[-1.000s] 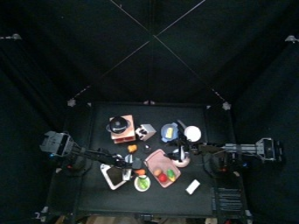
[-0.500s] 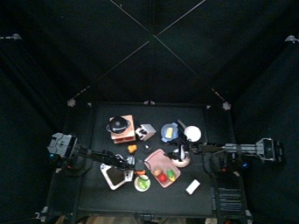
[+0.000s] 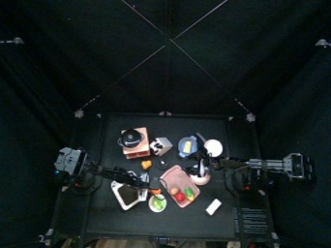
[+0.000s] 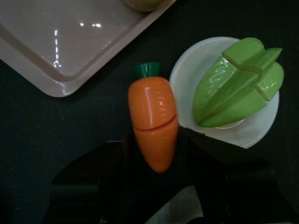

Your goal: Grab carrot

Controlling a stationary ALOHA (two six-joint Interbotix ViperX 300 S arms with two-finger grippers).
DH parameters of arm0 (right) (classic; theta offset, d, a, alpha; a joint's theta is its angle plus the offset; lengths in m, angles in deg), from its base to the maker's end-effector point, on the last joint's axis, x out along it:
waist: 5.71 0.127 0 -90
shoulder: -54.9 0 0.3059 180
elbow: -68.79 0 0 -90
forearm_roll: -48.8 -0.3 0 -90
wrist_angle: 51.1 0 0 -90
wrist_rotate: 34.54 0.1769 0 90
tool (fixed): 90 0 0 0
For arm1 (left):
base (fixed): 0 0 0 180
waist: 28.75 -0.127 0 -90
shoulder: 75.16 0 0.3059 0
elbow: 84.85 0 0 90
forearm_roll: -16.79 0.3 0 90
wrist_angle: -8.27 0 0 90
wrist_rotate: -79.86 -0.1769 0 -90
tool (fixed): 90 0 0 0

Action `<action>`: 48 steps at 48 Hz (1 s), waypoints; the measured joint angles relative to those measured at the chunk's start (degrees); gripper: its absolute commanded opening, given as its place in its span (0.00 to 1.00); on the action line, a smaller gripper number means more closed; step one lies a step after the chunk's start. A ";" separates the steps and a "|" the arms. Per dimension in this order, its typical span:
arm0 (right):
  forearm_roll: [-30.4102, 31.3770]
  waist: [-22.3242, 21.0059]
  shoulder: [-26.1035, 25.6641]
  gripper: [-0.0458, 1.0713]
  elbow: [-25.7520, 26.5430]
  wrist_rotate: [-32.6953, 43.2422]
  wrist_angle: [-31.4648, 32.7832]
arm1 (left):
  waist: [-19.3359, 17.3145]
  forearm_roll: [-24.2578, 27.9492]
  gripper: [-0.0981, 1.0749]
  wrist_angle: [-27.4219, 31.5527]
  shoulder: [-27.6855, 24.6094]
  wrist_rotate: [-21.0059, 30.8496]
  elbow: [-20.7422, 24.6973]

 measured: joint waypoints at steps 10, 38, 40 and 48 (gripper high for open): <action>-0.09 -0.09 0.00 0.92 0.00 0.00 0.00 | -0.18 0.00 0.67 0.35 0.00 0.00 0.00; -0.18 -0.35 0.00 0.92 -0.09 0.00 0.00 | -0.26 0.18 0.66 0.35 8.09 -0.09 -1.14; -0.35 -0.35 0.00 0.92 -0.18 0.00 0.00 | -0.26 0.18 0.66 0.35 8.09 -0.09 -1.32; -0.88 -0.35 0.00 0.92 -0.53 0.00 0.00 | -0.26 0.18 0.66 0.35 8.09 -0.09 -1.32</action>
